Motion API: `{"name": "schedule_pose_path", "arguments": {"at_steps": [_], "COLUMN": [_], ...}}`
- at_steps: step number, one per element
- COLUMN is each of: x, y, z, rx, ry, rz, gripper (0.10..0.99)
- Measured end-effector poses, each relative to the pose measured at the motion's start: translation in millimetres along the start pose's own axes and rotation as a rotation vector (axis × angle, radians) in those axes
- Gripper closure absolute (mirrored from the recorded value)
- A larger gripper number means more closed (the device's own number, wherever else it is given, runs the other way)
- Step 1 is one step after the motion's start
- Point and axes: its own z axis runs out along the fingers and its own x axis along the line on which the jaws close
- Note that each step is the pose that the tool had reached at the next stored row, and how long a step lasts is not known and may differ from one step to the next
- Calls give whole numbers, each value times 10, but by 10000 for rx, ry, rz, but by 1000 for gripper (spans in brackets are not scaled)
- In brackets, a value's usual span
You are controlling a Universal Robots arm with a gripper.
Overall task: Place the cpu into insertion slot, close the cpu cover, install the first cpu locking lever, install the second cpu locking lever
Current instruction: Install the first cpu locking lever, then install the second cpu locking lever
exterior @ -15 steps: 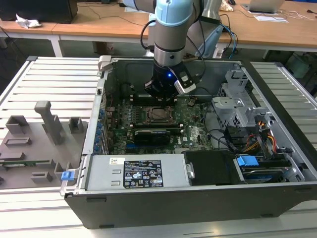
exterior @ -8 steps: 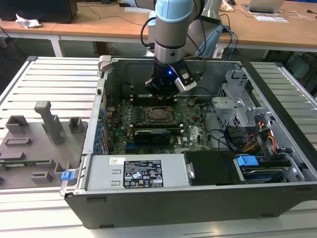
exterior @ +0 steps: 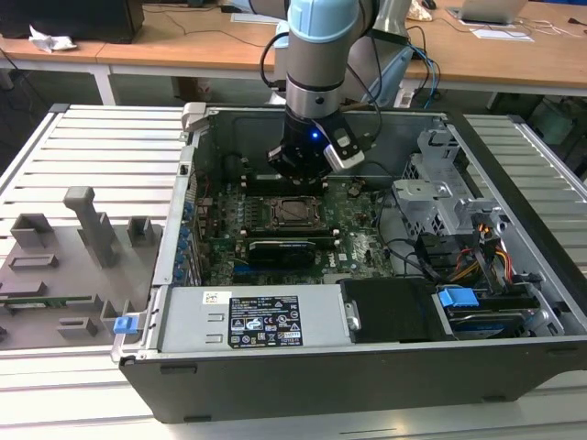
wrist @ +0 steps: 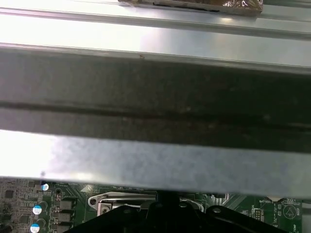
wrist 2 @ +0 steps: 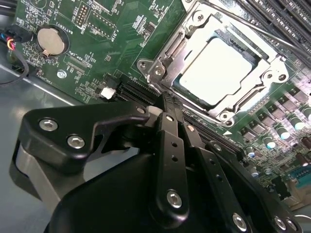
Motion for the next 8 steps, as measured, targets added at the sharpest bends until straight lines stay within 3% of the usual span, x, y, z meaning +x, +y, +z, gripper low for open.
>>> {"name": "schedule_pose_path", "arguments": {"at_steps": [8], "x": [1], "y": [-19], "z": [-2], "rx": [1], "ry": [1], "rz": [-1], "gripper": [980]}}
